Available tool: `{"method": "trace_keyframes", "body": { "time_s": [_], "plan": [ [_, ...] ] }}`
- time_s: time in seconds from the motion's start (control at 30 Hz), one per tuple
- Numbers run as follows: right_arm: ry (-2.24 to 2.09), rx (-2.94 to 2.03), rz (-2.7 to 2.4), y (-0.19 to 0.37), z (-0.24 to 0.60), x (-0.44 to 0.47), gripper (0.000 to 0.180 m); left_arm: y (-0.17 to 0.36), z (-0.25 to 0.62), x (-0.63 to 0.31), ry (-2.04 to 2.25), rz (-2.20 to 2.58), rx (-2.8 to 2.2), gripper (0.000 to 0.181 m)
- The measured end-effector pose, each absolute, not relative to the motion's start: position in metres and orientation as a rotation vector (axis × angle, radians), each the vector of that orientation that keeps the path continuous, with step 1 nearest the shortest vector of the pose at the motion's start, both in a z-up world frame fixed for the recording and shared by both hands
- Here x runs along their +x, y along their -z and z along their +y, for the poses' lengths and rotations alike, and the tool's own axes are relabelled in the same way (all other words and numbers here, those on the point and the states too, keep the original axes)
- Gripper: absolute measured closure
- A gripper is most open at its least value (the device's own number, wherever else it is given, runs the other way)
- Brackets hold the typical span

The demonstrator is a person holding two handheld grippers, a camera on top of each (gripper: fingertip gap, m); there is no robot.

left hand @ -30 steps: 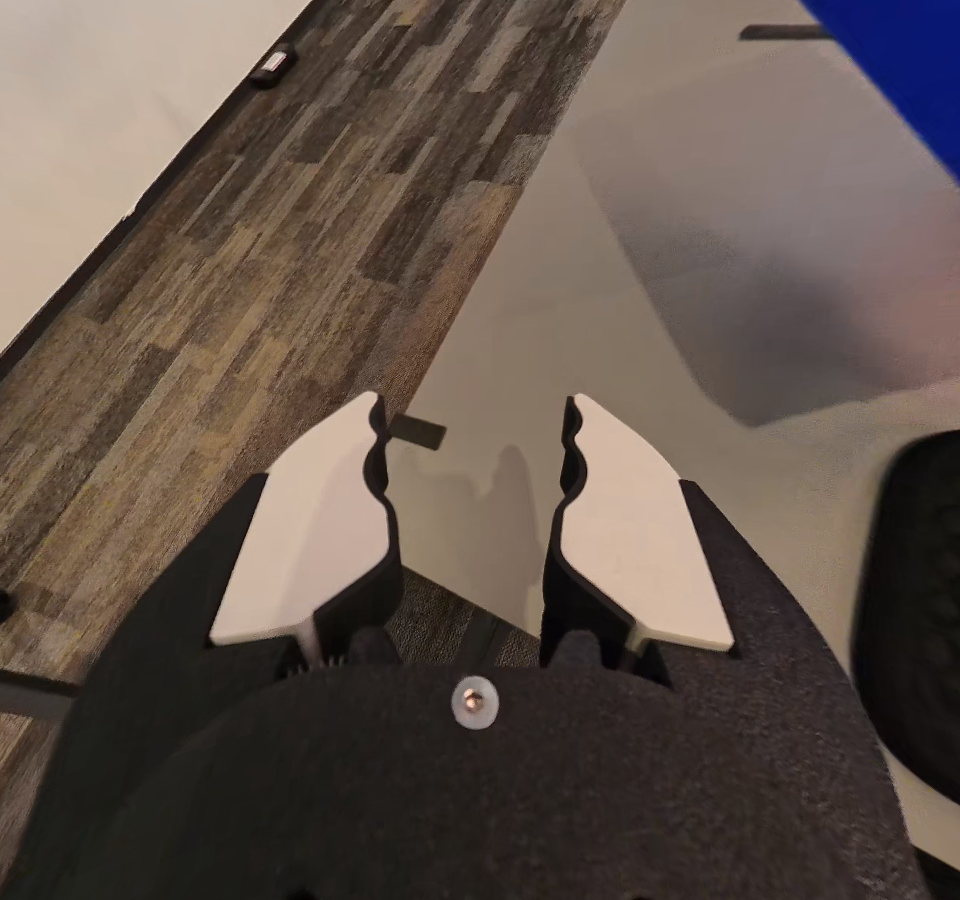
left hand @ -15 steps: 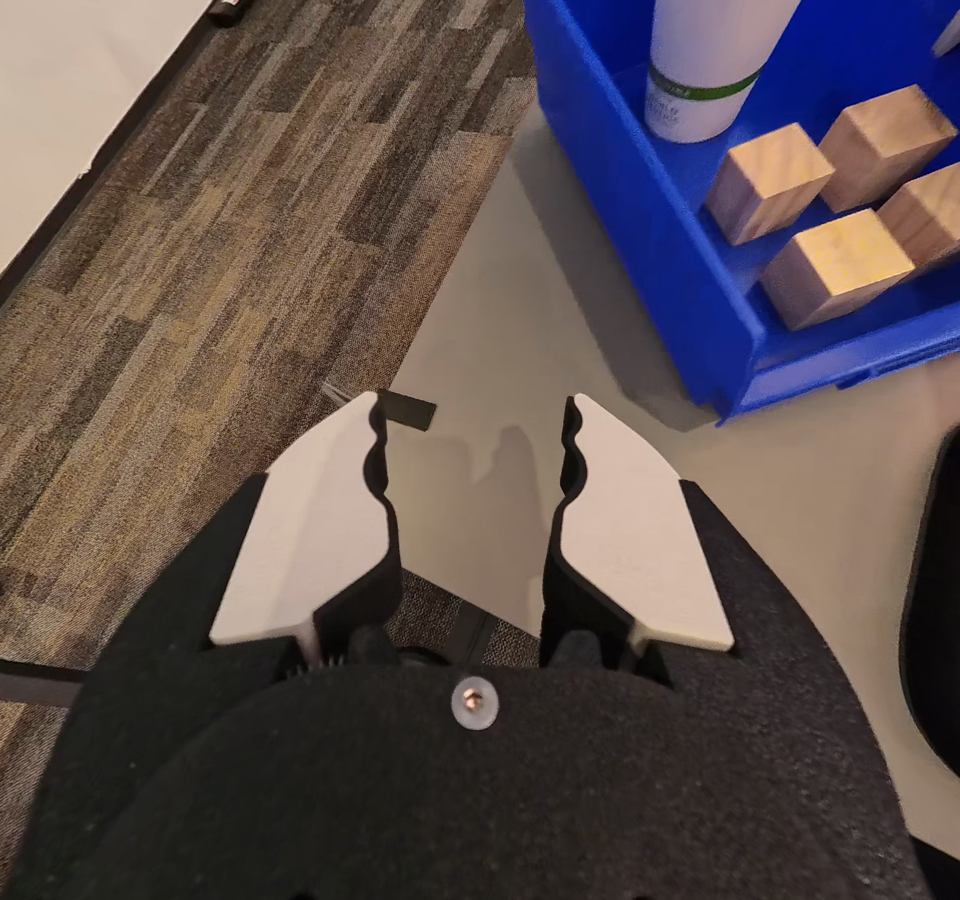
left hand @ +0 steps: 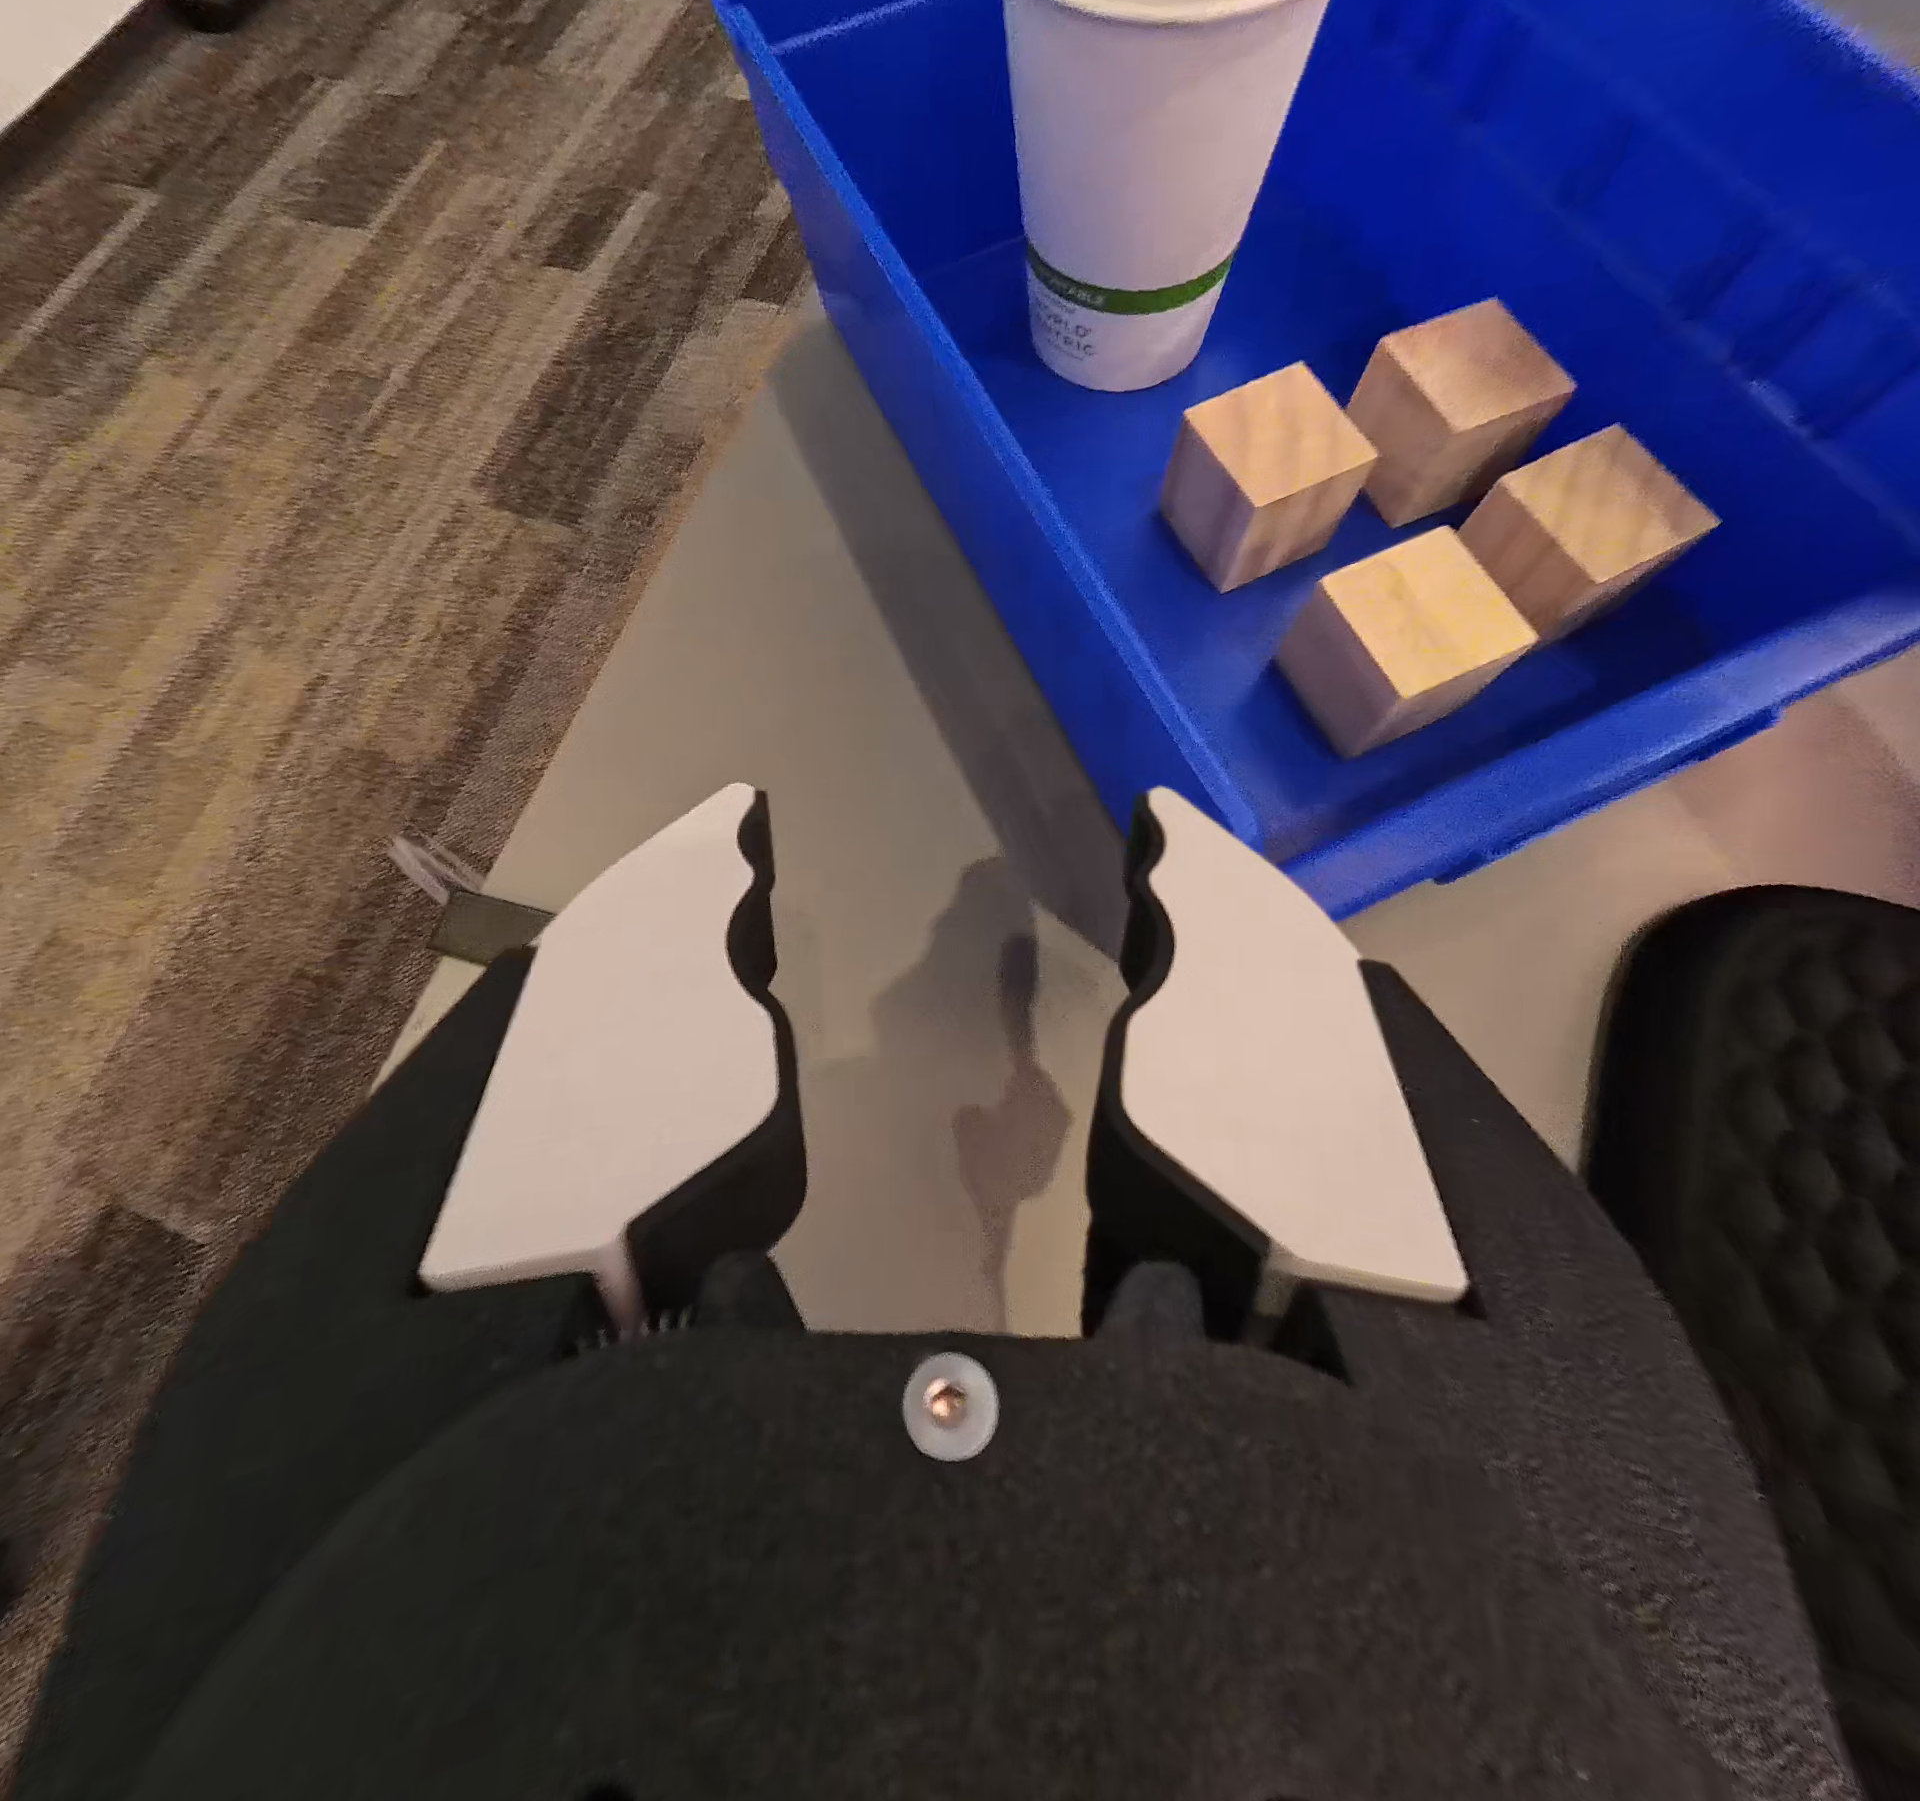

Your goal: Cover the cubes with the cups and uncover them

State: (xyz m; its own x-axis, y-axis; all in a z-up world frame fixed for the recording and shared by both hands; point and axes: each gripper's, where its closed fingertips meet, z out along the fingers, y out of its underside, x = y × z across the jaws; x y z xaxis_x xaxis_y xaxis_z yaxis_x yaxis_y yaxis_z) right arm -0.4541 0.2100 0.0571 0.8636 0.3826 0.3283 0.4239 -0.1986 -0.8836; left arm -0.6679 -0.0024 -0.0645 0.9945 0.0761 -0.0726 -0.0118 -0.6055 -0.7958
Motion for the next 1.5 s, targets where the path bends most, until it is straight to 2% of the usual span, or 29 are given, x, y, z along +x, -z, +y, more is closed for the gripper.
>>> {"method": "trace_keyframes", "body": {
  "time_s": [0.23,0.43,0.73,0.9,0.93,0.97,1.0,1.03,1.1,1.23,1.5],
  "plan": [
    [0.057,-1.717,-0.479,-0.098,0.167,-0.382,0.125,0.068,-0.019,-0.680,-0.136,-0.084,-2.225,0.106],
    [0.108,-1.688,-0.398,-0.101,0.152,-0.326,0.103,0.033,-0.017,-0.635,0.387,-0.122,-2.055,0.106],
    [0.189,-1.610,-0.372,-0.119,0.114,-0.273,0.096,0.078,0.018,-0.614,-0.123,0.037,-2.189,0.103],
    [0.180,-1.585,-0.390,-0.136,0.079,-0.245,0.102,0.085,0.036,-0.629,-0.250,0.014,-2.157,0.119],
    [0.189,-1.589,-0.401,-0.136,0.073,-0.239,0.103,0.085,0.038,-0.630,-0.208,0.004,-2.153,0.117],
    [0.193,-1.597,-0.413,-0.135,0.067,-0.234,0.103,0.083,0.039,-0.633,-0.173,-0.012,-2.146,0.123],
    [0.194,-1.606,-0.419,-0.134,0.061,-0.228,0.103,0.080,0.040,-0.637,-0.159,-0.013,-2.135,0.138],
    [0.195,-1.610,-0.423,-0.133,0.056,-0.223,0.104,0.079,0.040,-0.641,-0.156,0.004,-2.132,0.137],
    [0.201,-1.626,-0.432,-0.128,0.047,-0.212,0.104,0.080,0.042,-0.651,-0.163,0.032,-2.142,0.158],
    [0.229,-1.661,-0.450,-0.115,0.033,-0.192,0.107,0.082,0.051,-0.684,-0.146,0.063,-2.183,0.170],
    [0.258,-1.718,-0.449,-0.091,0.016,-0.160,0.110,0.085,0.095,-0.723,0.046,0.411,-2.311,0.171]
  ]
}}
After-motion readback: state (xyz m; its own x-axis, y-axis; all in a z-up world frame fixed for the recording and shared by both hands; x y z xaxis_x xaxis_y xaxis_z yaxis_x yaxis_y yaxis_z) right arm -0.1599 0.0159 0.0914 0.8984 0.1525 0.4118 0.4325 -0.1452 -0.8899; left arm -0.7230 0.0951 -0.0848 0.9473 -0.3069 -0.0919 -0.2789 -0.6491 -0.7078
